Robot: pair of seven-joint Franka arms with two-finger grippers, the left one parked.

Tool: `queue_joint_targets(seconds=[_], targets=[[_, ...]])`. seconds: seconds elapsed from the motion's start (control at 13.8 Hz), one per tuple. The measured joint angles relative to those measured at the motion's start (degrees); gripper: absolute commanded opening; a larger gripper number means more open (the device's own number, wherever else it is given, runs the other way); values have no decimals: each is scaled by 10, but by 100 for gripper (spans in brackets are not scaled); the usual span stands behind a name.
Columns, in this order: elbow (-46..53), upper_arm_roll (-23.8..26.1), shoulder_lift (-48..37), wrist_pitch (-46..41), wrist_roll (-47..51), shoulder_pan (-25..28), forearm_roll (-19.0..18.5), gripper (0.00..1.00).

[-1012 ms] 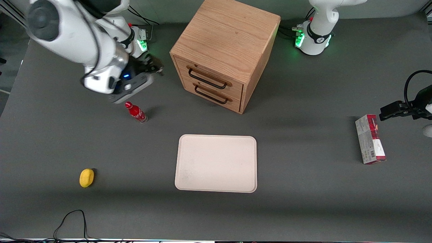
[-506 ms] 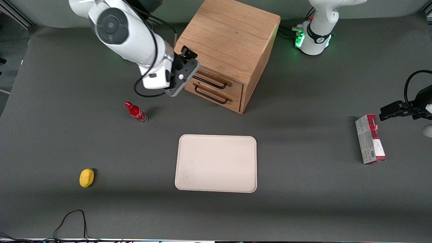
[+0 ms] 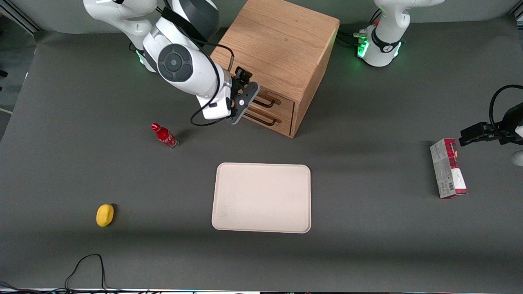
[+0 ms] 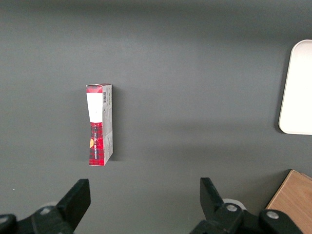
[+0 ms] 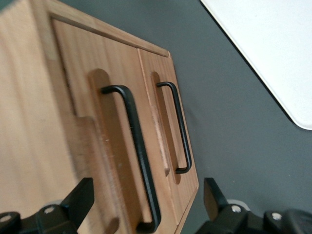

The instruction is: Open upper drawer

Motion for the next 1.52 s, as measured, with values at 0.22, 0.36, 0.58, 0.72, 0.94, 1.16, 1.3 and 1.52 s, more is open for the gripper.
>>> queue_joint_targets(seconds=[0.22, 0.36, 0.58, 0.72, 0.94, 1.16, 1.3, 1.52], targets=[[-39, 1, 0, 42, -4, 0, -10, 100], [-57, 2, 0, 65, -5, 2, -16, 100], [-77, 3, 0, 98, -5, 5, -26, 100], [-83, 3, 1, 108, -5, 5, -29, 100], [-81, 4, 4, 111, -6, 5, -50, 100], [-67, -1, 13, 118, -13, 2, -76, 100], [-44, -18, 29, 119, -35, -3, -81, 100], [-12, -60, 50, 119, -81, -9, -81, 100]])
